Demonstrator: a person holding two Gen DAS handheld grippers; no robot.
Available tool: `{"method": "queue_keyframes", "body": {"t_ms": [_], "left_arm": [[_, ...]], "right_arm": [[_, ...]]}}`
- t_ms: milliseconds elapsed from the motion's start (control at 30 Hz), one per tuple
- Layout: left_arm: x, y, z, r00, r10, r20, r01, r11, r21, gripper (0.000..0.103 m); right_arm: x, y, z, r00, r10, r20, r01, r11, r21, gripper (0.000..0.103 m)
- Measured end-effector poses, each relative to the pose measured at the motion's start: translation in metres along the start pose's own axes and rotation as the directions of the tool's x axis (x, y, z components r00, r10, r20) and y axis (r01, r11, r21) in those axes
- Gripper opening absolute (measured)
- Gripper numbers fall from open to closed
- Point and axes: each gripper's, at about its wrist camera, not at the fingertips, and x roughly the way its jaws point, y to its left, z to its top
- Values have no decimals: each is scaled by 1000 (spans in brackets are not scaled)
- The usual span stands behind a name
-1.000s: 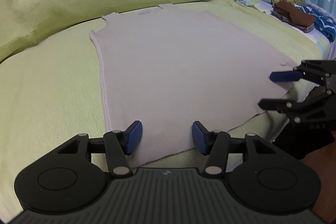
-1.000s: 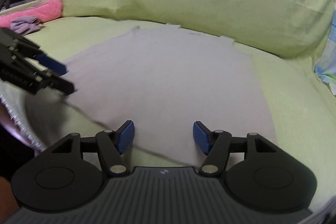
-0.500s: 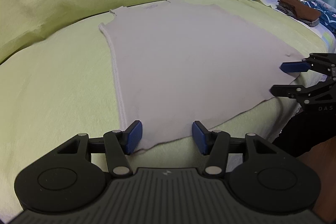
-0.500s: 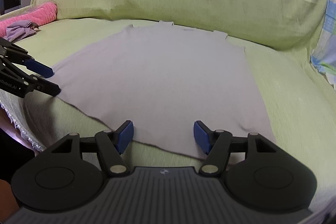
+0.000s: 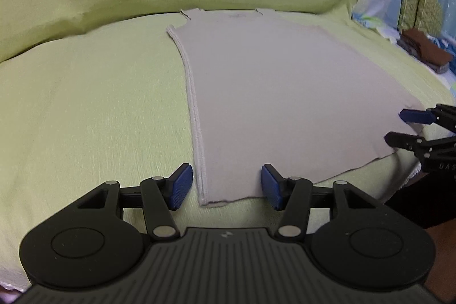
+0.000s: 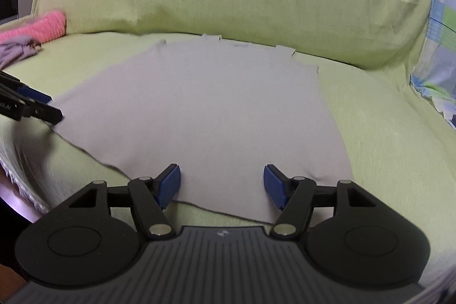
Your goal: Fold clothes
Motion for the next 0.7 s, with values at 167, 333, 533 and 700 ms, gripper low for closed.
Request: {"method": "queue_keyframes", "body": {"t_ms": [167,333,533,700], "left_arm": [[-4,-3,3,1000,18,-7,-18,1000,21,58],[-1,-5,2,999,29,-30,-28,999,35,58],[0,-10,-1,999,32,-34,-30,998,58,62],[1,-13,-1,999,39,-38,-36,997,71,65]], "right_arm": [[-7,-2,0,998,-2,66,1,1000,5,63],[3,-1,-10,998,-5,63,6,1000,-15,69],[9,-5,-6,998,-10,65,10,1000,-6,75],[11,-3,-5,998,-9,68,10,1000,-9,75]]}}
